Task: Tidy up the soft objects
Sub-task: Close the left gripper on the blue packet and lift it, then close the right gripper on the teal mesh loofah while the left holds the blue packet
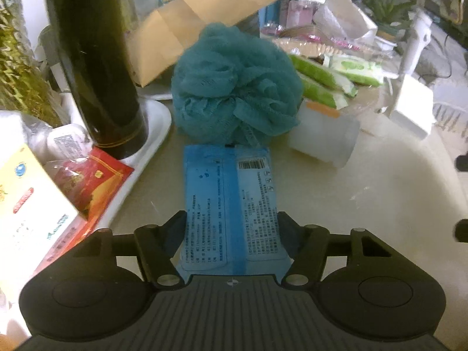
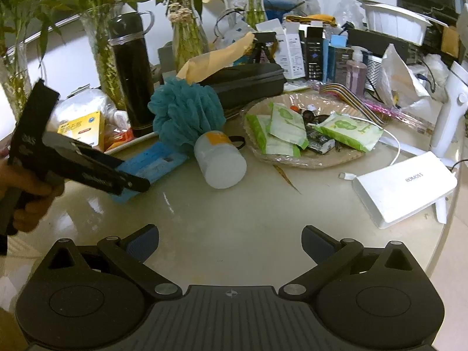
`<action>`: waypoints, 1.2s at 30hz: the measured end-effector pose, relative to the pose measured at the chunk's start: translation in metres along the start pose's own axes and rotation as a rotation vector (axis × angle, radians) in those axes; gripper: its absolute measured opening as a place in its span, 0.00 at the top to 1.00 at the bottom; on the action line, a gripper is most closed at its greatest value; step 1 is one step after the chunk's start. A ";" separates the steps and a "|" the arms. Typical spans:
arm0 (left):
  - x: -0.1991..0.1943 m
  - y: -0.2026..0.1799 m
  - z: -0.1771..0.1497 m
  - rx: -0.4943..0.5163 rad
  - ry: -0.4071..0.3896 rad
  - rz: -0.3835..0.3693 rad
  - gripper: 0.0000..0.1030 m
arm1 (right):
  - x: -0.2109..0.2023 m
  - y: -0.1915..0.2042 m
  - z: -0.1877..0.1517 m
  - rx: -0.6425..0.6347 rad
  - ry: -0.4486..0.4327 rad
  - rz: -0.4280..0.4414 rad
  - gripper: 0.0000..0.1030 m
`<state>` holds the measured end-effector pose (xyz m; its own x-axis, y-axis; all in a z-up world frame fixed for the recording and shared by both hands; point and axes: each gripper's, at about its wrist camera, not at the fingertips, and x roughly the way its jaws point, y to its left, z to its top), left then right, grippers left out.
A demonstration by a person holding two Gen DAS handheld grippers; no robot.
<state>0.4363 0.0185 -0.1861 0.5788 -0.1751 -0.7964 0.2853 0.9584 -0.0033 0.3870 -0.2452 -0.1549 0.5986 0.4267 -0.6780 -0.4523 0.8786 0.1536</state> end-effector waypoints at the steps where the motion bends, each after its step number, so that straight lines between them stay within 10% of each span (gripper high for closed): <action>1: -0.005 0.002 0.000 -0.002 -0.004 -0.006 0.38 | 0.000 0.000 -0.001 -0.008 -0.002 0.001 0.00; 18: -0.095 0.013 -0.023 -0.025 -0.153 0.048 0.38 | 0.017 0.017 0.059 -0.139 -0.146 0.083 0.08; 36: -0.105 0.022 -0.025 -0.082 -0.208 0.022 0.38 | 0.114 0.038 0.101 -0.101 -0.173 0.077 0.44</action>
<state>0.3633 0.0638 -0.1179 0.7315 -0.1884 -0.6553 0.2128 0.9761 -0.0432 0.5045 -0.1413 -0.1537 0.6603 0.5296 -0.5324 -0.5595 0.8199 0.1217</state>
